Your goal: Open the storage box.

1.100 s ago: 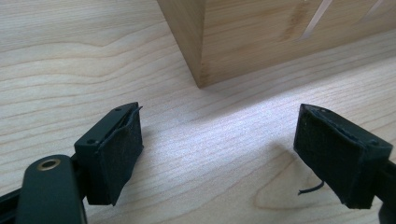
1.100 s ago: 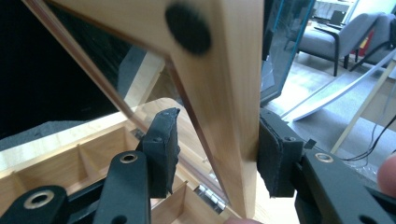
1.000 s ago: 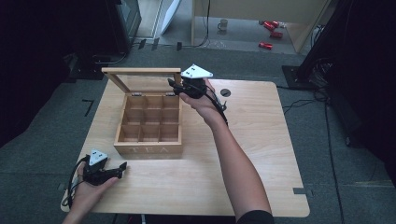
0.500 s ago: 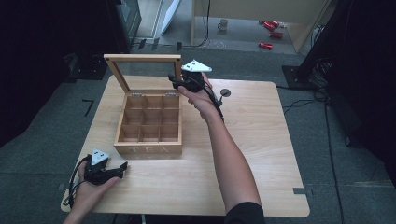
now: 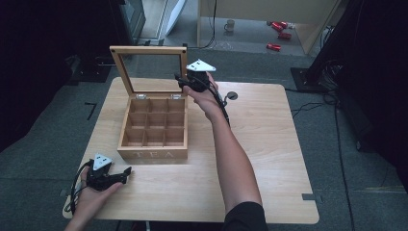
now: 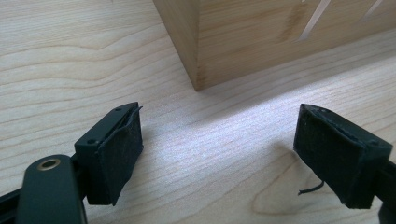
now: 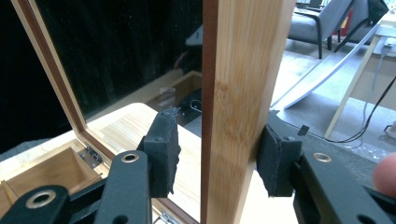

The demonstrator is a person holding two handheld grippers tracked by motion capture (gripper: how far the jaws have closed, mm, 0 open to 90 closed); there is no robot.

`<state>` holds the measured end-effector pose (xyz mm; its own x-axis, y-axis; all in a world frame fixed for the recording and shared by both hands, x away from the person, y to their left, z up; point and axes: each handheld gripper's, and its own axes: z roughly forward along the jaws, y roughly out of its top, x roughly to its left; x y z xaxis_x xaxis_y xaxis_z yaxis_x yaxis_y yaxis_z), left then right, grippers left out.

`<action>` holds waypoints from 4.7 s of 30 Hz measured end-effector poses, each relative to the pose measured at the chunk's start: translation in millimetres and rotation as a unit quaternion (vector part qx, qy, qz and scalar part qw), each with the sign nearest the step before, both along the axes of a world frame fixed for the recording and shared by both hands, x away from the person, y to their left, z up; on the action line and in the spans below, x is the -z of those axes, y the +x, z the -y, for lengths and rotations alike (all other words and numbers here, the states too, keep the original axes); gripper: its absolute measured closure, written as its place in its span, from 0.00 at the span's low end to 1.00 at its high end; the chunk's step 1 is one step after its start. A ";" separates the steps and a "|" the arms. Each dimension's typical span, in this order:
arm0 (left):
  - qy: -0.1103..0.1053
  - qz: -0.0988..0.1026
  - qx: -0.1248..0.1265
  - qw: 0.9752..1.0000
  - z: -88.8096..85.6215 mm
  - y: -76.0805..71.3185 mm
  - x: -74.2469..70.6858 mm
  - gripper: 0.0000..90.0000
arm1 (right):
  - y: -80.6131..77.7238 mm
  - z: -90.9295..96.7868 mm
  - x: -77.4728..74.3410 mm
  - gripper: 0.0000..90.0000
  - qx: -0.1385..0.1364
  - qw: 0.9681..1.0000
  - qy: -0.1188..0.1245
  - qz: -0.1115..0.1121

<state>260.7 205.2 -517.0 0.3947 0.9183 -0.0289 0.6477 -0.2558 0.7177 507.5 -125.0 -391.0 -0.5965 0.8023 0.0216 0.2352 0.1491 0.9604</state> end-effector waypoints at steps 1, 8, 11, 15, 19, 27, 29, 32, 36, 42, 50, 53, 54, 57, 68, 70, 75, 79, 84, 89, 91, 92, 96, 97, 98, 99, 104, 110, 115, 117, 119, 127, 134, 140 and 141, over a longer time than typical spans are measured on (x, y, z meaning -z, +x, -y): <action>0.000 0.000 0.000 1.000 0.0 0.0 0.0 0.18 | 1.3 0.6 0.3 0.62 0.000 1.000 0.004 -0.002; -0.003 0.000 0.001 1.000 -0.5 0.0 0.0 0.18 | 8.7 2.6 2.7 0.64 0.007 1.000 0.024 -0.011; -0.004 0.000 0.001 1.000 -0.7 0.1 0.1 0.18 | 12.0 3.2 3.2 0.65 0.012 0.999 0.029 -0.018; -0.005 0.000 0.002 1.000 -0.9 0.1 0.1 0.18 | 16.8 3.3 4.3 0.67 0.022 0.999 0.035 -0.025; -0.006 0.000 0.002 1.000 -1.3 0.1 0.0 0.18 | 21.5 4.6 7.3 0.74 0.046 0.997 0.044 -0.037; -0.006 0.000 0.002 1.000 -1.2 0.1 0.0 0.18 | 29.1 1.2 9.9 0.74 0.075 0.994 0.061 -0.057; -0.005 0.000 0.002 1.000 -1.2 0.1 0.0 0.18 | 30.6 0.4 9.5 0.74 0.080 0.993 0.063 -0.063; -0.005 -0.001 0.002 1.000 -1.5 0.0 -0.2 0.18 | 32.1 -0.4 9.0 0.74 0.085 0.992 0.065 -0.070; -0.005 -0.001 0.002 1.000 -1.6 0.0 -0.2 0.18 | 32.3 -1.7 8.4 0.74 0.092 0.991 0.065 -0.073; -0.005 -0.001 0.002 1.000 -1.5 0.0 -0.1 0.18 | 30.8 -2.5 7.7 0.74 0.094 0.991 0.060 -0.071; -0.008 -0.001 0.003 1.000 -2.0 -0.3 -0.2 0.18 | 25.6 -3.0 4.3 0.53 0.086 0.993 0.034 -0.072; -0.008 -0.001 0.003 1.000 -1.9 -0.4 -0.1 0.18 | 18.5 -2.6 0.3 0.41 0.072 0.994 0.031 -0.073; -0.007 -0.001 0.003 1.000 -2.0 -0.4 -0.2 0.18 | 15.7 -2.8 -1.1 0.37 0.067 0.995 0.028 -0.073; -0.006 -0.002 0.003 1.000 -1.7 -0.4 -0.2 0.18 | 5.4 -4.1 -5.2 0.24 0.056 0.996 0.013 -0.070; -0.002 0.000 0.002 1.000 -0.4 -0.6 0.0 0.18 | -35.8 10.9 -17.5 0.04 0.063 0.995 0.003 -0.078; -0.002 0.000 0.002 1.000 -0.4 -0.5 0.0 0.18 | -43.0 14.8 -18.4 0.03 0.062 0.995 0.002 -0.079; -0.001 0.000 0.003 1.000 -0.5 -0.5 -0.1 0.18 | -61.0 26.8 -21.0 0.01 0.062 0.995 0.006 -0.081; -0.002 0.000 0.002 1.000 -0.2 -0.6 0.1 0.18 | -73.8 36.5 -18.2 0.01 0.075 0.994 -0.009 -0.082; -0.004 0.000 0.002 1.000 -0.6 -0.5 0.1 0.18 | -88.4 50.4 -13.7 0.01 0.084 0.992 -0.015 -0.095; -0.003 0.000 0.003 1.000 -0.6 -0.5 0.0 0.18 | -104.7 65.4 -10.5 0.00 0.078 0.992 -0.016 -0.096; -0.002 0.000 0.002 1.000 -0.3 -0.6 0.1 0.18 | -111.6 71.6 -9.2 0.00 0.074 0.993 -0.018 -0.096; -0.005 -0.001 0.004 1.000 -0.8 -0.5 0.1 0.18 | -115.1 74.8 -8.6 0.00 0.073 0.993 -0.020 -0.095; -0.015 -0.003 0.006 1.000 -2.9 -0.2 -0.2 0.17 | -129.1 88.0 -7.2 0.00 0.077 0.992 -0.020 -0.095; -0.013 -0.004 0.007 1.000 -2.8 -0.3 -0.3 0.17 | -132.4 91.7 -7.1 0.00 0.078 0.992 -0.019 -0.095; -0.011 -0.003 0.007 1.000 -2.4 -0.4 -0.2 0.17 | -135.7 95.4 -6.9 0.00 0.080 0.992 -0.018 -0.094; -0.009 -0.003 0.007 1.000 -2.1 -0.4 -0.2 0.17 | -139.0 99.1 -6.9 0.00 0.081 0.992 -0.017 -0.094; -0.008 -0.003 0.006 1.000 -2.0 -0.4 -0.2 0.16 | -153.5 119.4 -4.9 0.00 0.092 0.991 -0.017 -0.094; -0.004 -0.002 0.007 1.000 -1.1 -0.6 0.1 0.15 | -170.3 145.3 0.7 0.00 0.107 0.989 -0.013 -0.097; 0.000 -0.004 0.008 1.000 0.1 -1.0 0.3 0.13 | -183.0 166.6 11.0 0.00 0.123 0.987 -0.009 -0.105; 0.003 -0.005 0.008 1.000 0.3 -1.0 0.3 0.12 | -187.8 174.6 15.8 0.00 0.128 0.986 -0.008 -0.110; 0.004 -0.005 0.008 1.000 0.5 -1.0 0.4 0.11 | -192.9 182.2 20.7 0.00 0.134 0.984 -0.007 -0.113; 0.009 -0.006 0.010 1.000 1.1 -1.4 0.6 0.09 | -212.7 209.1 40.7 0.00 0.152 0.980 -0.003 -0.129; 0.014 -0.006 0.009 1.000 1.7 -1.6 0.6 0.09 | -228.2 233.6 54.9 0.00 0.173 0.975 0.005 -0.136; 0.015 -0.006 0.008 1.000 2.1 -1.7 0.7 0.09 | -244.0 253.3 71.8 0.00 0.189 0.970 0.005 -0.151; 0.016 -0.006 0.009 1.000 2.2 -1.7 0.7 0.09 | -246.7 256.5 75.4 0.00 0.192 0.969 0.005 -0.154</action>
<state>259.0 203.0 -517.7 0.4102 0.9120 -0.0048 0.6510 -0.2892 0.7018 260.8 -381.5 -466.4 -0.2186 0.9626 0.1598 0.5480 -0.0144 0.8364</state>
